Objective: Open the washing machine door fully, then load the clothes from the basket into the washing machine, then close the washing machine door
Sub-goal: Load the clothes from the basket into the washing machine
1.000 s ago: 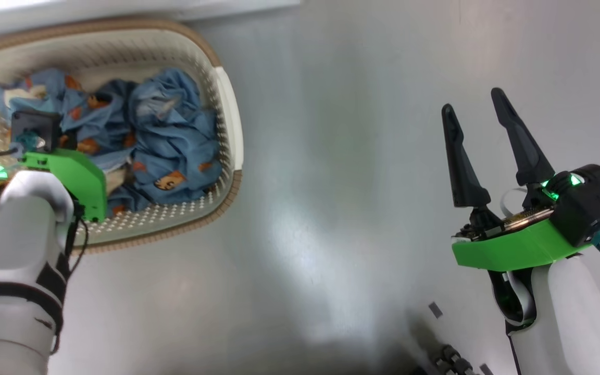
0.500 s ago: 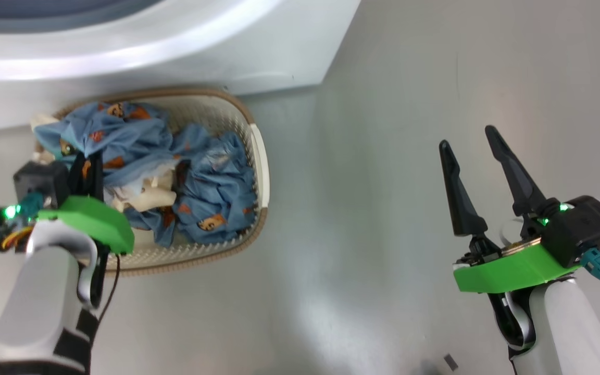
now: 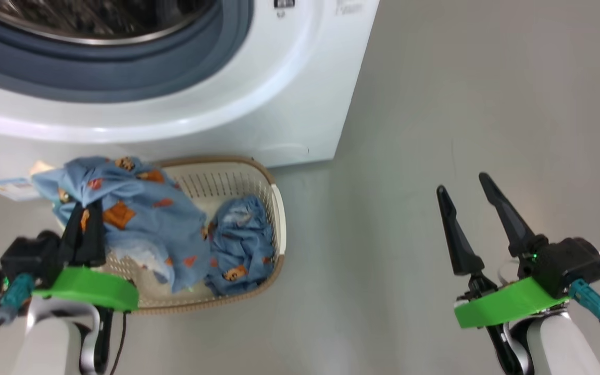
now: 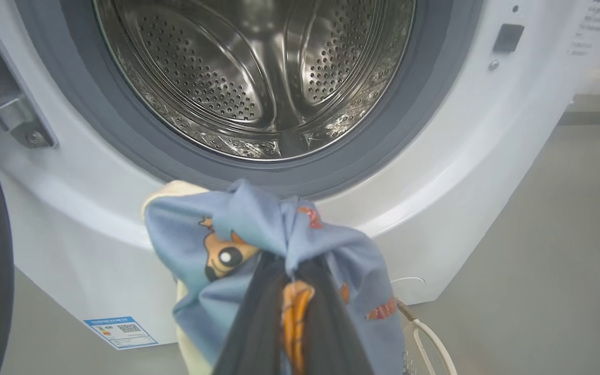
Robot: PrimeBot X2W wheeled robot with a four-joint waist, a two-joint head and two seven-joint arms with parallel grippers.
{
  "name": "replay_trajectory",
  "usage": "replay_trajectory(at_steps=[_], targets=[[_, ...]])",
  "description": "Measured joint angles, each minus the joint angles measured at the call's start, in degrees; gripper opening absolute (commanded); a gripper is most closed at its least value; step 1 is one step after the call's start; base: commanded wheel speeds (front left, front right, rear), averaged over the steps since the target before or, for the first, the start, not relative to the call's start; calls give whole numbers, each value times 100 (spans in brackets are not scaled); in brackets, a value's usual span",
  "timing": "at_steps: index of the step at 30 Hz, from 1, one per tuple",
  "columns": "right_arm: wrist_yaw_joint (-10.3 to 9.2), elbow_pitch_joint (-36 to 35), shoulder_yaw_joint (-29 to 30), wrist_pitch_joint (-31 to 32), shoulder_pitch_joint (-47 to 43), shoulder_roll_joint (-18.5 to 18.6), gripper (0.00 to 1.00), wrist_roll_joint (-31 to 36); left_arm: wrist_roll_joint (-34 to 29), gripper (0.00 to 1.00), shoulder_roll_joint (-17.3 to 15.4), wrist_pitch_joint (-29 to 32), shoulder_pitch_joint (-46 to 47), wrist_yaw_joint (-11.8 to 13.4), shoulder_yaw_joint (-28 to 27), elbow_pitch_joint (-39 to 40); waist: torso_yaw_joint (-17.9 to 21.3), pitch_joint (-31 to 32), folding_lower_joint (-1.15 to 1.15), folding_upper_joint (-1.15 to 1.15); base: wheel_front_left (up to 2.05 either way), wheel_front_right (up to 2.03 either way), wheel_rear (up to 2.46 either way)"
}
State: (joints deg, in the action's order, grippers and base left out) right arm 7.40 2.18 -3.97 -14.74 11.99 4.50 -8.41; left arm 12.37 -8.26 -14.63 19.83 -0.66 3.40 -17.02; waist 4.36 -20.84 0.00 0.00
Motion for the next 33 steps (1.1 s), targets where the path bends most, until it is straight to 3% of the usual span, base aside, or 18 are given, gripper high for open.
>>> replay_trajectory(at_steps=[15, 33], targets=[[0, 43, 55, 0, -558, 3, 100, -11, -48, 0, 35, -1, -1296, 194, -358, 1368, -47, 1139, 0, 0, 0, 0, 0], [0, 81, 77, 0, -1004, 14, 100, -60, -23, 0, 109, 0, -2299, 370, -438, 1646, -43, 1790, 0, 0, 0, 0, 0]])
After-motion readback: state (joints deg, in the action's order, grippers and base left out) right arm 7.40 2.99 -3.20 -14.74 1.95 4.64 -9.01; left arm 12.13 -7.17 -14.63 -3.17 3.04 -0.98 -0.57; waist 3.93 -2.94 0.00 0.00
